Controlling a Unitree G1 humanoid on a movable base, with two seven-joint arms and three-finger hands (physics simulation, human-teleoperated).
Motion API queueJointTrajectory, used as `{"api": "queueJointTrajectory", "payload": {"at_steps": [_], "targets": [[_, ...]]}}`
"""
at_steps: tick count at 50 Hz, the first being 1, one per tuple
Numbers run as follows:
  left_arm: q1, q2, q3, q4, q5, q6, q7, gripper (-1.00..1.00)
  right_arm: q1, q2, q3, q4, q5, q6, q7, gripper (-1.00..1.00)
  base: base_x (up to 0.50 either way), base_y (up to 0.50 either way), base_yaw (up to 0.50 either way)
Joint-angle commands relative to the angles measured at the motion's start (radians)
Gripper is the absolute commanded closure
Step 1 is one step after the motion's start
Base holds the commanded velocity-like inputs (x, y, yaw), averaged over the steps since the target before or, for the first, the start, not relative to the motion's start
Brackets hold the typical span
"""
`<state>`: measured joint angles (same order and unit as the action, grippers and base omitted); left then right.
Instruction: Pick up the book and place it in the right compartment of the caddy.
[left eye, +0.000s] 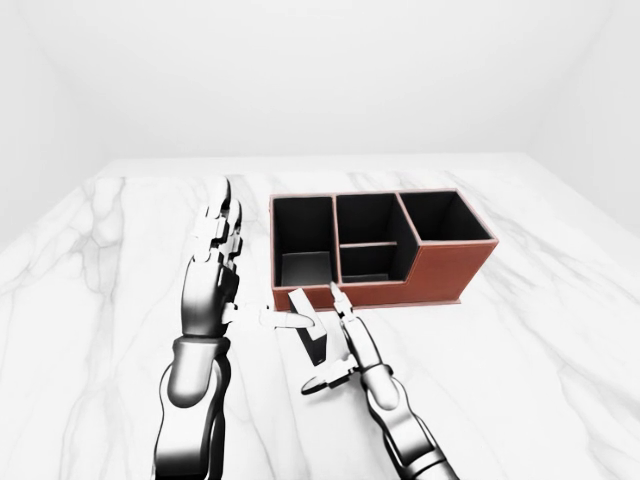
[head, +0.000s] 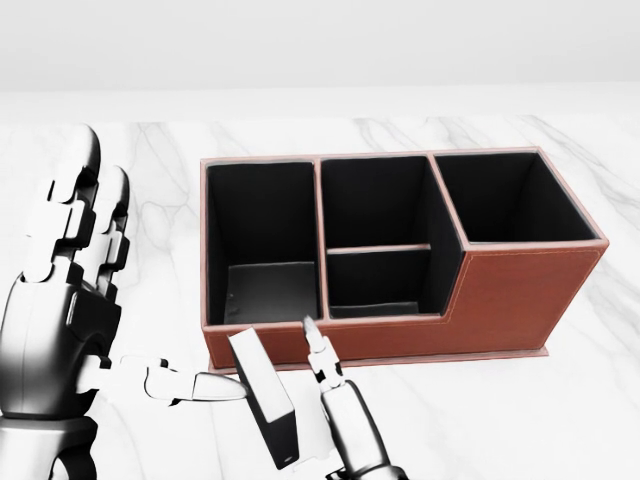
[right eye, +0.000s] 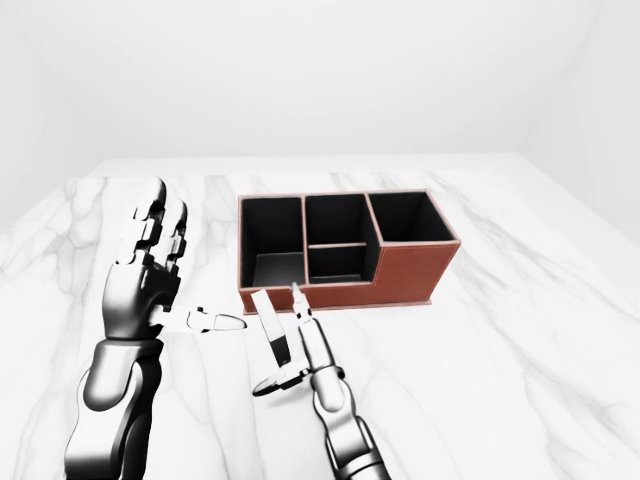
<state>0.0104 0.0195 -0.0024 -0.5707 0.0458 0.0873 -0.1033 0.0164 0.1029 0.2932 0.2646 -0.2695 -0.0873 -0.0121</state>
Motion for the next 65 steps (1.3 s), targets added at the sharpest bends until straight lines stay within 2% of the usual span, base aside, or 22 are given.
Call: {"api": "queueJointTrajectory", "payload": {"at_steps": [1, 49, 50, 51, 65], "targets": [[0.002, -0.002, 0.006, -0.006, -0.006, 0.000, 0.002, -1.00, -0.031, 0.014, -0.013, 0.067, -0.025, 0.000, -0.012, -1.00, 0.00, 0.00, 0.00], [0.003, -0.002, 0.007, -0.003, -0.012, 0.000, -0.001, -1.00, -0.127, 0.048, -0.058, 0.275, -0.055, 0.000, -0.021, -1.00, 0.00, 0.00, 0.00], [0.003, -0.002, 0.007, -0.004, -0.012, 0.000, -0.001, -1.00, -0.123, 0.048, -0.057, 0.268, -0.057, 0.000, -0.021, -0.08, 0.00, 0.00, 0.00], [0.003, -0.002, 0.006, -0.006, -0.012, 0.000, 0.000, -1.00, -0.117, 0.048, -0.054, 0.258, -0.059, 0.000, -0.019, 1.00, 0.00, 0.00, 0.00], [0.005, -0.002, 0.008, -0.002, -0.015, 0.000, -0.002, -1.00, -0.110, 0.048, -0.050, 0.259, -0.064, 0.000, -0.021, 1.00, 0.00, 0.00, 0.00]]}}
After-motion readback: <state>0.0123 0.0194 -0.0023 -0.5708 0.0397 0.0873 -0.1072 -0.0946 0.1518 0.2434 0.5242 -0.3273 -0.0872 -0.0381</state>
